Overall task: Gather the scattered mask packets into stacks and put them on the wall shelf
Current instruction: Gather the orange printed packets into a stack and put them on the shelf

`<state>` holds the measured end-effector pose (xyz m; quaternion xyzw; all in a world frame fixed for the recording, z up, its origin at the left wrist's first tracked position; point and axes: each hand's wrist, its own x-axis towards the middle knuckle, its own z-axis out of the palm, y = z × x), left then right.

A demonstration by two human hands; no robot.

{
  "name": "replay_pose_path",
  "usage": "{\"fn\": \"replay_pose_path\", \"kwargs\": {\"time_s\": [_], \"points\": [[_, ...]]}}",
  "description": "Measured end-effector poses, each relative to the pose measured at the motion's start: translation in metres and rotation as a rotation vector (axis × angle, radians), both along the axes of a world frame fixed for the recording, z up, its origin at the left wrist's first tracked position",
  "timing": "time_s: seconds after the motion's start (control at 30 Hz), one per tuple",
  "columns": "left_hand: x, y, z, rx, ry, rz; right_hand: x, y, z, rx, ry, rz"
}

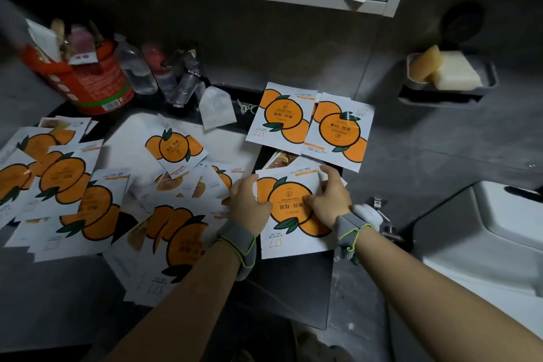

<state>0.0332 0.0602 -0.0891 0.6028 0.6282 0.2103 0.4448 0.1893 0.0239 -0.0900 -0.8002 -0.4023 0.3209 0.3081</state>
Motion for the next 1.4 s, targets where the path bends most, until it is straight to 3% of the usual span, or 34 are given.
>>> {"fn": "replay_pose_path", "kwargs": {"time_s": [0.13,0.27,0.6,0.8,1.03,1.2,1.3,1.4], "points": [[-0.003,0.011,-0.007,0.022,-0.052,0.131,0.001,0.01,0.0,0.143,0.219,-0.036],[0.003,0.017,0.014,-0.03,-0.186,0.194,0.001,0.021,0.004,0.215,0.314,-0.08],[0.045,0.047,0.045,0.003,-0.35,-0.031,0.047,0.056,0.021,0.335,0.222,-0.309],[0.087,0.075,0.058,0.094,-0.232,-0.099,0.081,0.076,0.032,0.261,-0.098,-0.434],[0.107,0.109,0.046,0.129,-0.09,-0.228,0.113,0.096,0.018,0.173,0.092,-0.466],[0.09,0.135,0.029,0.286,0.184,-0.143,0.124,0.103,0.013,0.185,0.007,-0.513],[0.086,0.143,0.021,0.234,0.343,-0.078,0.124,0.107,0.013,0.226,-0.008,-0.494],[0.085,0.147,0.017,0.155,0.364,-0.008,0.126,0.109,0.017,0.254,-0.019,-0.454]]}}
